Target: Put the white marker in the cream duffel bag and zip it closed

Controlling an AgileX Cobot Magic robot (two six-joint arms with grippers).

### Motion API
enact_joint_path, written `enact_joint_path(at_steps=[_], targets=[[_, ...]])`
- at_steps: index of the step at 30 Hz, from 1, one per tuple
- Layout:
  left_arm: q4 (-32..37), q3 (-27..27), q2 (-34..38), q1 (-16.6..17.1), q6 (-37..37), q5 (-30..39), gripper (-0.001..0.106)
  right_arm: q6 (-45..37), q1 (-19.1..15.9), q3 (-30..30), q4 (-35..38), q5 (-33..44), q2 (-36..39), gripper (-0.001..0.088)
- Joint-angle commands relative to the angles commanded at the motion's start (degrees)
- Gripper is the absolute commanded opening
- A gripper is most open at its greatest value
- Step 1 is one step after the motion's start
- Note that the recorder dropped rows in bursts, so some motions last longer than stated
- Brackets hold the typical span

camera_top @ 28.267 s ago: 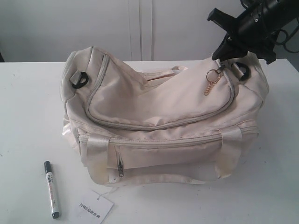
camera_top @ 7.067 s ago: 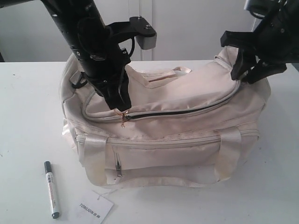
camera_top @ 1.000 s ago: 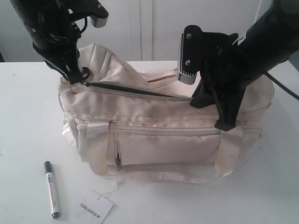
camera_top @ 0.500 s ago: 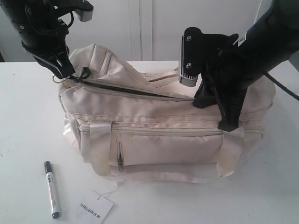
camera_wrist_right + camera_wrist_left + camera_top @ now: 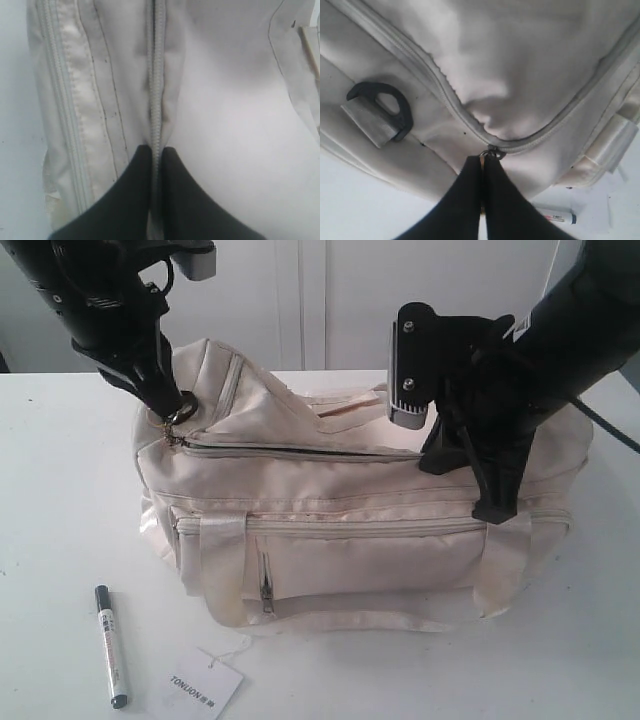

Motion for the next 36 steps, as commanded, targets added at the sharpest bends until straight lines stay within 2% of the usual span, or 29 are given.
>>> enact_joint_path(at_steps=[4,6,14,18,25,28,29,31,33,36], targets=[[-8.8,0.0,1.6,3.2,4.8,1.8,0.000,0.0,0.0,0.0,0.9,-0.2,0.0,0.0000],[-10.3,0.1,2.0,4.4,5.7,1.9,0.000,0.0,0.0,0.0,0.9,-0.2,0.0,0.0000],[-10.2,0.5,3.8,5.5,5.7,1.7,0.000,0.0,0.0,0.0,0.8,-0.4,0.0,0.0000],[-10.4,2.5,5.0,5.5,5.0,-1.5,0.000,0.0,0.0,0.0,0.8,-0.2,0.0,0.0000],[-10.4,2.7,5.0,5.5,4.9,-3.7,0.002,0.0,0.0,0.0,0.8,-0.1,0.0,0.0000],[-10.4,2.7,5.0,5.5,4.9,-3.8,0.028,0.0,0.0,0.0,0.8,-0.1,0.0,0.0000],[-10.4,2.7,4.8,5.5,4.9,-3.8,0.041,0.0,0.0,0.0,0.8,-0.1,0.0,0.0000],[-10.2,2.6,4.0,5.5,5.0,-3.4,0.053,0.0,0.0,0.0,0.8,-0.1,0.0,0.0000],[-10.0,2.6,2.7,5.5,5.1,-3.3,0.058,0.3,0.0,0.0,0.8,-0.2,0.0,0.0000],[-10.0,2.6,0.7,5.5,7.6,-2.6,0.058,1.5,0.0,0.0,0.8,-0.4,0.0,0.0000]])
